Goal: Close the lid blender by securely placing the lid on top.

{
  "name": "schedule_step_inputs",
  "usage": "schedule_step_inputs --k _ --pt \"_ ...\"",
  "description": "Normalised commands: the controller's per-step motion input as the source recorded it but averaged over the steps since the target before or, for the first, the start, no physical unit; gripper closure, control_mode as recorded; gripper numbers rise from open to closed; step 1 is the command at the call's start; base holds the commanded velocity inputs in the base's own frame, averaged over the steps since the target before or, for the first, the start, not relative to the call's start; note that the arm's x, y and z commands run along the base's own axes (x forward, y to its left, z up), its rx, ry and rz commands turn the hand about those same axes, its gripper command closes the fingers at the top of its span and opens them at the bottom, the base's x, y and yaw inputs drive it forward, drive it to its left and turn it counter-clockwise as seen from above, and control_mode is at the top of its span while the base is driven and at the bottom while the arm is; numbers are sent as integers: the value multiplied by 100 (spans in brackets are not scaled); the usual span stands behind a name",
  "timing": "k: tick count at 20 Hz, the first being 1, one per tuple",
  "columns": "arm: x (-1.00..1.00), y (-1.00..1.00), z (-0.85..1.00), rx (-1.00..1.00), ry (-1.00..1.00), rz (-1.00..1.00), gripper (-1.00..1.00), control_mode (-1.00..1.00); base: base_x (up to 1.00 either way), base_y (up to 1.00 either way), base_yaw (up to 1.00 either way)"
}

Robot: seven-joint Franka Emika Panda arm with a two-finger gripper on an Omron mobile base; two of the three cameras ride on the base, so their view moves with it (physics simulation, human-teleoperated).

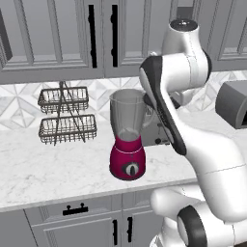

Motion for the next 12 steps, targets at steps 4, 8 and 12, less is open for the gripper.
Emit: schedule_step_inputs --k 4,8,12 --pt "9 76 8 0 0 1 100 -100 0 0 0" --pt "31 18 -1 4 0 -7 100 -100 0 0 0" --pt "41 12 0 4 0 -10 100 -100 0 0 0"
